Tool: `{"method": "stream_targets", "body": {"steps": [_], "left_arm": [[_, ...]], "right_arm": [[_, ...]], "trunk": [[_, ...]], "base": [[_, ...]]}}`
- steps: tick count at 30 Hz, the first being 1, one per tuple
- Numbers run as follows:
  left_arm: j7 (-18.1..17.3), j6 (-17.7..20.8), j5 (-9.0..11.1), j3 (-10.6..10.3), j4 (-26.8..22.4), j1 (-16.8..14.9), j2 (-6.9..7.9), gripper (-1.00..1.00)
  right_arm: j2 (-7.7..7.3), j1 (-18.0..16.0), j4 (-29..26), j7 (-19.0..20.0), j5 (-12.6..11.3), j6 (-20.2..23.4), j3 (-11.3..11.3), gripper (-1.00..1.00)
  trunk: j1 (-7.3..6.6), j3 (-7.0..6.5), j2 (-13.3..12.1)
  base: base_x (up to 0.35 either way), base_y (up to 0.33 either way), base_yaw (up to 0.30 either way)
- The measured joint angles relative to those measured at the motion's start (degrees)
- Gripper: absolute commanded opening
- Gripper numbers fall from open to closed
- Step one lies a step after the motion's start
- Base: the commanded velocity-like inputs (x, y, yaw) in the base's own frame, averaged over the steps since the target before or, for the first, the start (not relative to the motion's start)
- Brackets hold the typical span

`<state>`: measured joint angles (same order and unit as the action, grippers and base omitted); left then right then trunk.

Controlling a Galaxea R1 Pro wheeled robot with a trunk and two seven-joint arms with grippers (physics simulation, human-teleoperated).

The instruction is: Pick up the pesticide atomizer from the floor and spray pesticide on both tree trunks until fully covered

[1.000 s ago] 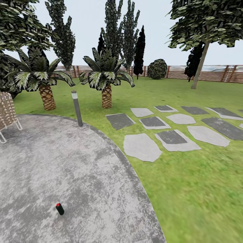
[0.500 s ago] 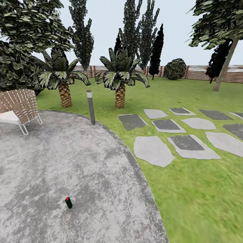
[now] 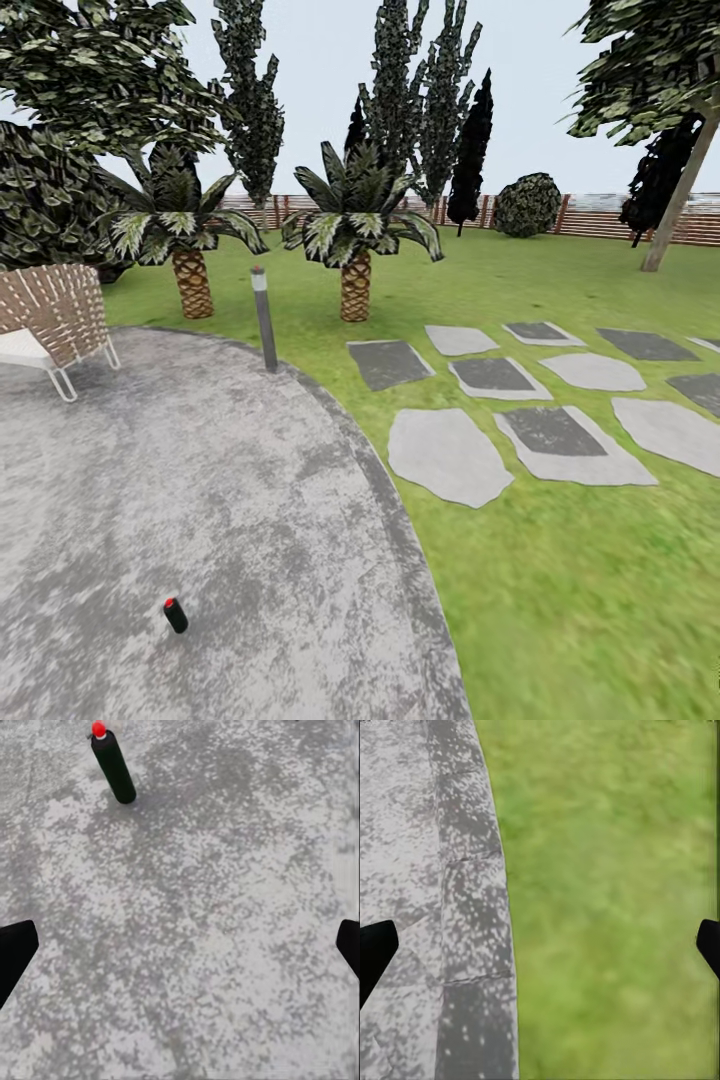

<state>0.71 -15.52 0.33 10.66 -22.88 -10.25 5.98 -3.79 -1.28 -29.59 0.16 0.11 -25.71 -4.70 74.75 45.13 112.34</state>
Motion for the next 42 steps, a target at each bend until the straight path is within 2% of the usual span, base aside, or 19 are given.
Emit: {"method": "stream_targets", "body": {"steps": [36, 42], "left_arm": [[0.01, -0.02, 0.0, 0.0, 0.0, 0.0, 0.0, 1.0], [0.01, 0.0, 0.0, 0.01, -0.02, 0.01, 0.0, 1.0]], "right_arm": [[-0.09, 0.0, 0.09, 0.03, 0.05, -0.02, 0.0, 1.0], [-0.09, -0.01, 0.1, 0.0, 0.05, -0.04, 0.01, 1.0]], "trunk": [[0.0, 0.0, 0.0], [0.0, 0.0, 0.0]], "base": [[0.172, -0.244, 0.0], [0.172, -0.244, 0.164]]}}
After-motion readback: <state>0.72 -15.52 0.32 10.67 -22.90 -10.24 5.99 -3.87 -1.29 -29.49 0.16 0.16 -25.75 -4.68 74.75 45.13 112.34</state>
